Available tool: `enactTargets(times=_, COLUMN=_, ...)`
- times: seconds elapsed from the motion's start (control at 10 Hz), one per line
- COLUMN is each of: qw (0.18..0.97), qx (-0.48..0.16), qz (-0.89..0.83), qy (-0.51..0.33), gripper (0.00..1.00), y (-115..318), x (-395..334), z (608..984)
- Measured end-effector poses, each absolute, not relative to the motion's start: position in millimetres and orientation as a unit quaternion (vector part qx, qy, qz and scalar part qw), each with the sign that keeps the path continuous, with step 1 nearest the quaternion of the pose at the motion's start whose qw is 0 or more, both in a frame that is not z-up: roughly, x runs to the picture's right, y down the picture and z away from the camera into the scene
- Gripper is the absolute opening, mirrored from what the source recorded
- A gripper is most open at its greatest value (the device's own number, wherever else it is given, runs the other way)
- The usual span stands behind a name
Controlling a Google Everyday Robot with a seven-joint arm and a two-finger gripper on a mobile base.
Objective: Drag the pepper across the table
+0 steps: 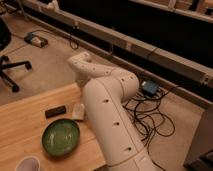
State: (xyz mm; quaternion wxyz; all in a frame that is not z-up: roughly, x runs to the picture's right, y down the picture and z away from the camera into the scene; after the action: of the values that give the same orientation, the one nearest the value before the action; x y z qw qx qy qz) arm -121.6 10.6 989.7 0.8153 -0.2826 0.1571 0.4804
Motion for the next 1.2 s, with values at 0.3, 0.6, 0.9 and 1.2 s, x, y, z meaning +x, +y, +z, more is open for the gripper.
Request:
enactTargets(times=0.3, qw=0.804, qx=-0.281, qz=0.496, qy=0.167, gripper=0.0, y=7.5, x=-104.1, z=995.3)
enactTargets(times=0.6, qw=0.795, qx=-0.28, qz=0.51, qy=0.174, gripper=0.0, y=5.8, x=-90.7, z=999.4)
enactTargets(times=0.9, qw=0.781, qx=-0.278, qz=0.53, qy=0.178, gripper=0.0, y=4.4, x=-73.0, z=1002.2)
enactTargets(times=1.2, qw=0.768, qx=-0.277, qz=0.549, qy=0.18, gripper=0.0, y=2.6, x=-58.6, z=1004.4)
